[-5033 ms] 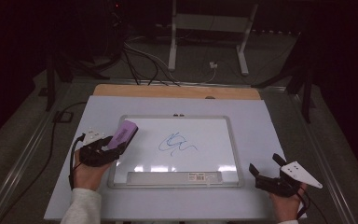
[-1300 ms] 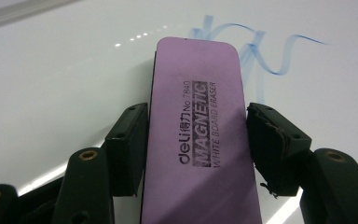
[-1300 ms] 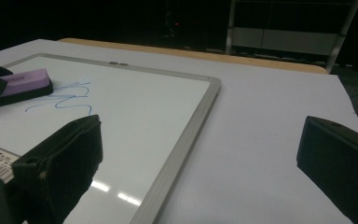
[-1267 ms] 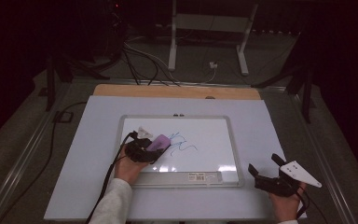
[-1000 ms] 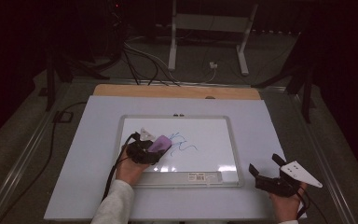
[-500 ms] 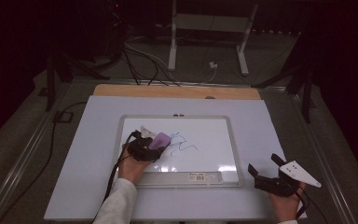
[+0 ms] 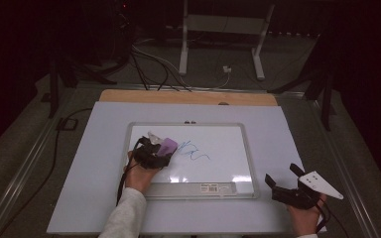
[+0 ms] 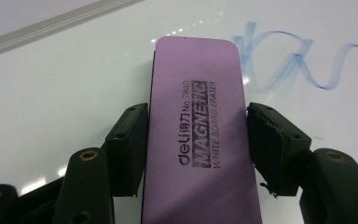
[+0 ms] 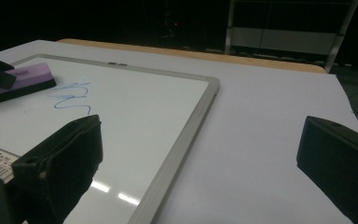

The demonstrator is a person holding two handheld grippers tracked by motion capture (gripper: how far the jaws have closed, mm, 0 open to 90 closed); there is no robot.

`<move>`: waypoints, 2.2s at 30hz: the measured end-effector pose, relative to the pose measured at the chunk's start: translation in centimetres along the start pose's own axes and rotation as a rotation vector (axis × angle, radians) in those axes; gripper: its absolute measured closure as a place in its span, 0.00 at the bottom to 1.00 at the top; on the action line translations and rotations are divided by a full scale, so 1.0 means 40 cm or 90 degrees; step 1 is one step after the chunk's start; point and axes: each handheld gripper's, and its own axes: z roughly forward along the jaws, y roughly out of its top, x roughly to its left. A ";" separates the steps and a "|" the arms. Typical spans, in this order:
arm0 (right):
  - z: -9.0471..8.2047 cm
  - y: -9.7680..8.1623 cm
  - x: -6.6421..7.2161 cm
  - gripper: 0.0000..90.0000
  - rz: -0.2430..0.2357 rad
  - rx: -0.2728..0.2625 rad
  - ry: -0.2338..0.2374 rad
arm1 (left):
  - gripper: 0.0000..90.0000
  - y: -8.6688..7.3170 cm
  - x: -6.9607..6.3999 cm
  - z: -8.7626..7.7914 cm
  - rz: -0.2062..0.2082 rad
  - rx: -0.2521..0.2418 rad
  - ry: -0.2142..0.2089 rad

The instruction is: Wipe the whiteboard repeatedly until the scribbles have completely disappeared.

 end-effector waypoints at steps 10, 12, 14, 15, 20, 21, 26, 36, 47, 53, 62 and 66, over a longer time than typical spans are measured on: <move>0.004 0.000 0.004 0.01 -0.005 0.003 0.003 | 0.47 0.000 -0.122 0.009 0.072 0.006 -0.102; 0.004 0.000 0.003 0.01 -0.004 0.004 0.002 | 0.47 0.003 -0.145 0.013 0.101 0.005 -0.120; 0.003 0.000 0.003 0.01 -0.003 0.003 0.002 | 0.47 0.006 -0.145 0.015 0.102 0.007 -0.122; 0.002 0.000 0.003 0.01 -0.003 0.003 0.002 | 0.47 0.007 -0.137 0.016 0.098 0.007 -0.119; 0.000 0.000 -0.002 0.01 0.000 0.000 0.000 | 0.47 0.014 -0.077 0.015 0.060 0.008 -0.057; -0.001 -0.001 -0.003 0.01 0.001 0.000 0.000 | 0.47 0.016 -0.062 0.016 0.051 0.008 -0.037; 0.000 0.000 0.000 0.01 0.000 -0.001 0.000 | 0.47 0.029 -0.011 0.025 -0.004 0.008 0.006; 0.002 0.001 0.001 0.01 -0.002 0.000 0.001 | 0.47 0.053 -0.102 0.053 0.048 0.005 -0.028; 0.001 0.001 -0.001 0.01 -0.001 -0.001 0.001 | 0.47 0.104 -0.051 0.100 0.012 0.009 0.033; 0.004 0.001 0.001 0.01 -0.004 0.001 0.003 | 0.47 0.115 -0.096 0.114 0.036 0.006 0.000; -0.001 0.002 -0.001 0.01 -0.003 -0.003 0.002 | 0.47 0.129 -0.082 0.124 0.045 0.010 0.028; -0.001 0.001 -0.004 0.01 0.000 -0.002 0.001 | 0.47 0.134 -0.063 0.125 0.015 0.016 0.041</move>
